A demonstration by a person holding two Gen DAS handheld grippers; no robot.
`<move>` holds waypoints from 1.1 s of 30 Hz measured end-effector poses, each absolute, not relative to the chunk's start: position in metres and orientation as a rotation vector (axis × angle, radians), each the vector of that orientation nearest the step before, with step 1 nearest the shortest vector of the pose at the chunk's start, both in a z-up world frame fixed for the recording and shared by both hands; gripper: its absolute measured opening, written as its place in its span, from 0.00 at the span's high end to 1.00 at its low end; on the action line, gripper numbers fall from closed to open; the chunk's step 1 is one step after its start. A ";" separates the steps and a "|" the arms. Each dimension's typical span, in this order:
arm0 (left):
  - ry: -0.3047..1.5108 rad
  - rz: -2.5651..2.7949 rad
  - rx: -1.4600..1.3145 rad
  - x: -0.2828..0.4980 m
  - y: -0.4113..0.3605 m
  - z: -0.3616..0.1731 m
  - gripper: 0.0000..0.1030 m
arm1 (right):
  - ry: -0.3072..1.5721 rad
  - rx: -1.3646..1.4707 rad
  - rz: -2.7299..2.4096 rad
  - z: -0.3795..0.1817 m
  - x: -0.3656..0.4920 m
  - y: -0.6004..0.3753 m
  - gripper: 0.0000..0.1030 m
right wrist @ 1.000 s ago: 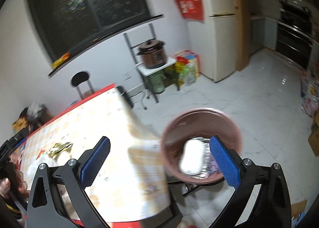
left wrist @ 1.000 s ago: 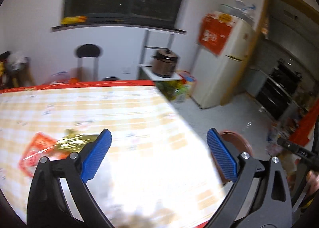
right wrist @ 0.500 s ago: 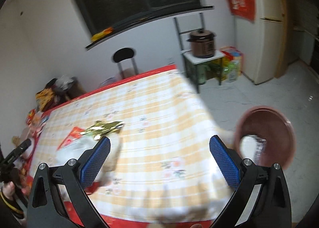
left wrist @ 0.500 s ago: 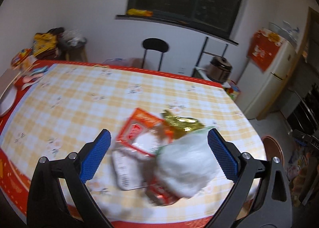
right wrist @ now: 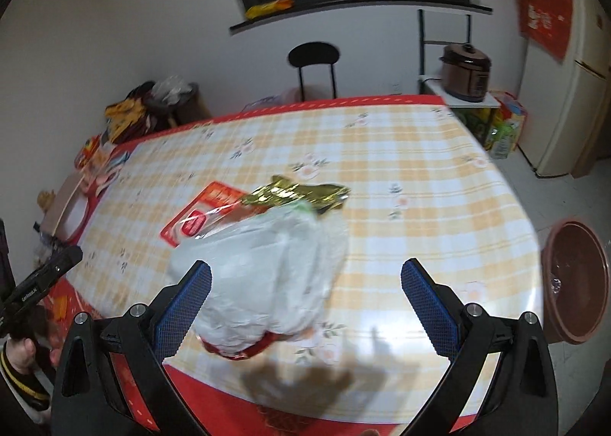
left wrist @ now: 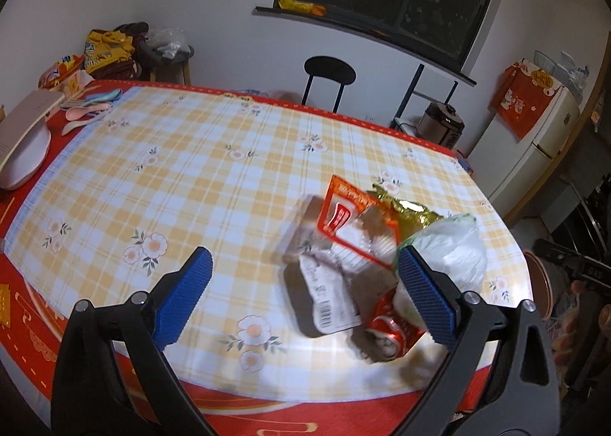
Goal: Collect trash
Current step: 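Close the right tool on the white plastic bag and lift it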
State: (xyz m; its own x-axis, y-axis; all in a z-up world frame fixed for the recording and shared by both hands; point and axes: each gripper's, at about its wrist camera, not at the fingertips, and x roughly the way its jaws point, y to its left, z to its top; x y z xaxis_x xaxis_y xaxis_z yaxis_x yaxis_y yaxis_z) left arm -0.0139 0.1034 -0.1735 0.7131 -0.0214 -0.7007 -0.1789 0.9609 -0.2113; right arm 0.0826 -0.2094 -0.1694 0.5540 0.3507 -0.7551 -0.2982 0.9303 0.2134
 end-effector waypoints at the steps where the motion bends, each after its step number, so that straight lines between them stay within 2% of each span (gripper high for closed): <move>1: 0.782 0.079 -0.270 -0.014 0.106 -0.177 0.07 | 0.916 0.040 0.399 -0.176 0.083 -0.193 0.05; 8: 0.806 0.033 -0.279 -0.013 0.118 -0.193 0.07 | 0.931 -0.072 0.430 -0.204 0.090 -0.133 0.05; 17: 0.852 -0.019 -0.302 -0.005 0.121 -0.213 0.07 | 1.023 -0.049 0.378 -0.245 0.102 -0.124 0.05; 19: 0.861 -0.034 -0.306 -0.003 0.119 -0.216 0.07 | 1.044 -0.026 0.388 -0.250 0.102 -0.126 0.13; 21: 0.868 -0.045 -0.306 -0.001 0.117 -0.218 0.07 | 1.070 -0.006 0.402 -0.254 0.102 -0.126 0.28; 27: 0.875 -0.065 -0.306 0.002 0.112 -0.221 0.08 | 1.074 0.008 0.418 -0.252 0.097 -0.127 0.49; 33: 0.883 -0.078 -0.309 0.001 0.107 -0.223 0.08 | 1.065 0.059 0.432 -0.244 0.092 -0.137 0.66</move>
State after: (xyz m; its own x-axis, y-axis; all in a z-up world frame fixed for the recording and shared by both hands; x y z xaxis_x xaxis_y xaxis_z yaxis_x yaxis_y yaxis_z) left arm 0.0006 0.1071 -0.2234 0.6348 -0.1944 -0.7478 -0.0595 0.9527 -0.2981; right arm 0.0924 -0.1371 -0.2436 0.4097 0.3710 -0.8334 -0.3146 0.9150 0.2526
